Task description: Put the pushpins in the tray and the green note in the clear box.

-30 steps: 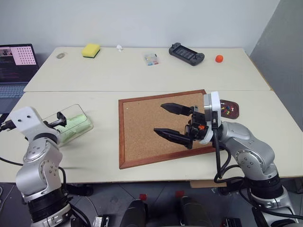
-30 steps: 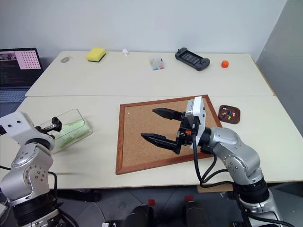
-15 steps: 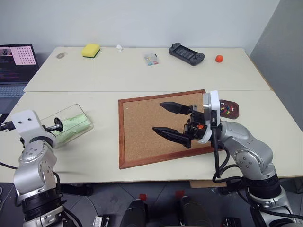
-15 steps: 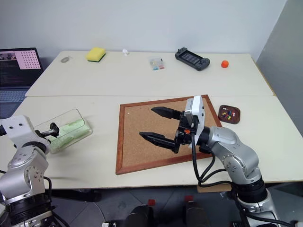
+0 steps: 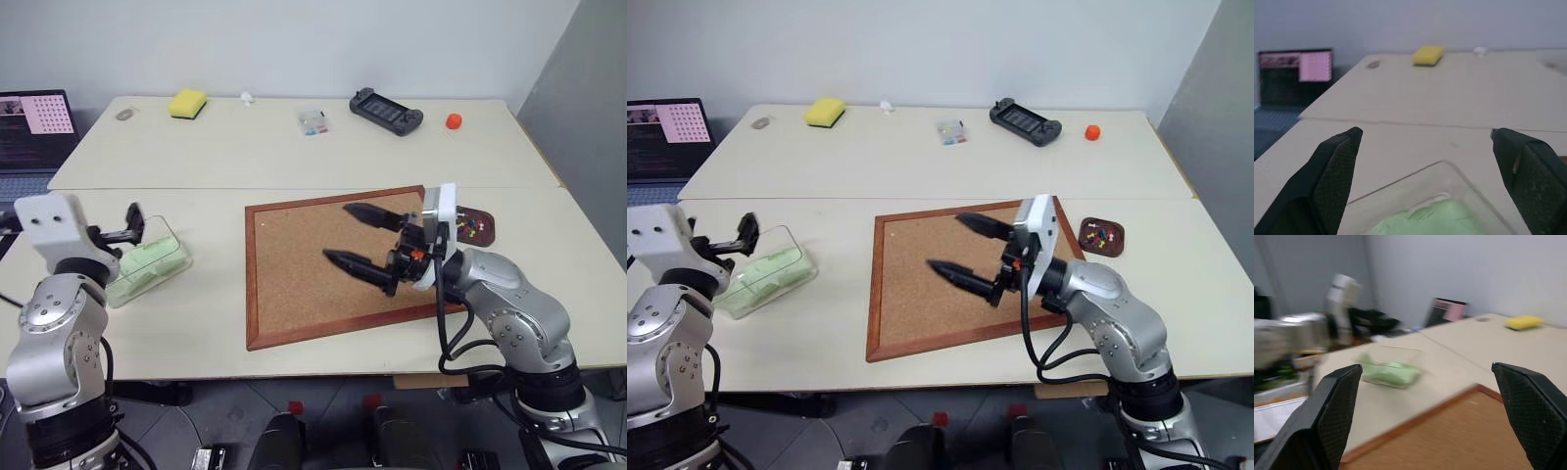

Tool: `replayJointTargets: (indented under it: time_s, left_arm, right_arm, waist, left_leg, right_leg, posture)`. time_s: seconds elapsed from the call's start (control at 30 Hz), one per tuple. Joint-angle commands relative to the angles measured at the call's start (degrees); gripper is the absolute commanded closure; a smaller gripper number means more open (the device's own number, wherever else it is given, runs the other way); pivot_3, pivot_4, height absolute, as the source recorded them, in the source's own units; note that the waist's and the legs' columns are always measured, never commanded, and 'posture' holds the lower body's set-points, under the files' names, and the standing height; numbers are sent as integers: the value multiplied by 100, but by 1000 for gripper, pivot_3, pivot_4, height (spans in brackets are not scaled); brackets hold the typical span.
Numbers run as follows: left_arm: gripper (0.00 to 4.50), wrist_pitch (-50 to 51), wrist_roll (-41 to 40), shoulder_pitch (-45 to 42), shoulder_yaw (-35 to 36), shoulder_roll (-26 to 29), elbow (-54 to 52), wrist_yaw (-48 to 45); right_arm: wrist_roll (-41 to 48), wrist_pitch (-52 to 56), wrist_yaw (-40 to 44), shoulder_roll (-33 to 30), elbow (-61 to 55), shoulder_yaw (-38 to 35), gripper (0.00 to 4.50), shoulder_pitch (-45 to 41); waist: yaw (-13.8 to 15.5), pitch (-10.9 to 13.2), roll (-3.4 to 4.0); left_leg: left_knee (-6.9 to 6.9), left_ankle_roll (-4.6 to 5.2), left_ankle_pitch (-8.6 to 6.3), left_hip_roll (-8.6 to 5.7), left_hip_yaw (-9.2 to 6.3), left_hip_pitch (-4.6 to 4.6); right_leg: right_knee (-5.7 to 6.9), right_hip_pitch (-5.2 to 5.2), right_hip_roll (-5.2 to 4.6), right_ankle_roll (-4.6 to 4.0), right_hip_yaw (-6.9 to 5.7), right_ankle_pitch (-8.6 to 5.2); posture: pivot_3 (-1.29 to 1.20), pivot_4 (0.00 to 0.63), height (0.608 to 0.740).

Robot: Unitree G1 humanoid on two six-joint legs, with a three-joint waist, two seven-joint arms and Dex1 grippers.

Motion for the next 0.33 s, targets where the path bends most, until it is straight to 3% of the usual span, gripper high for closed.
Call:
replayJointTargets:
  time_s: [0.03, 0.13, 0.33]
  left_arm:
    - [16, 122, -7, 400, -699, -412, -875, 99]
    - [16, -110, 412, 726, -1552, -864, -1210, 354]
    - [16, -733, 1239, 1271, -2424, -1621, -1059, 914]
  right_arm:
    - [-946, -216, -1024, 99, 2, -167, 0, 378]
    - [-1454, -225, -1656, 198, -63, -266, 0, 859]
    - [-1995, -334, -2191, 381, -327, -284, 0, 1662]
  waist:
    - [7, 0, 0]
    - [7, 0, 0]
    - [3, 0, 0]
  left_leg:
    - [1, 0, 0, -2, 2, 0]
    - [1, 0, 0, -1, 2, -2]
    - [2, 1, 0, -2, 8, -1]
  right_leg:
    - [0, 0, 0, 0, 1, 0]
    - [-2, 0, 0, 0, 2, 0]
    - [1, 0, 12, 1, 7, 0]
  posture:
    - [0, 150, 740]
    - [0, 150, 740]
    - [0, 150, 740]
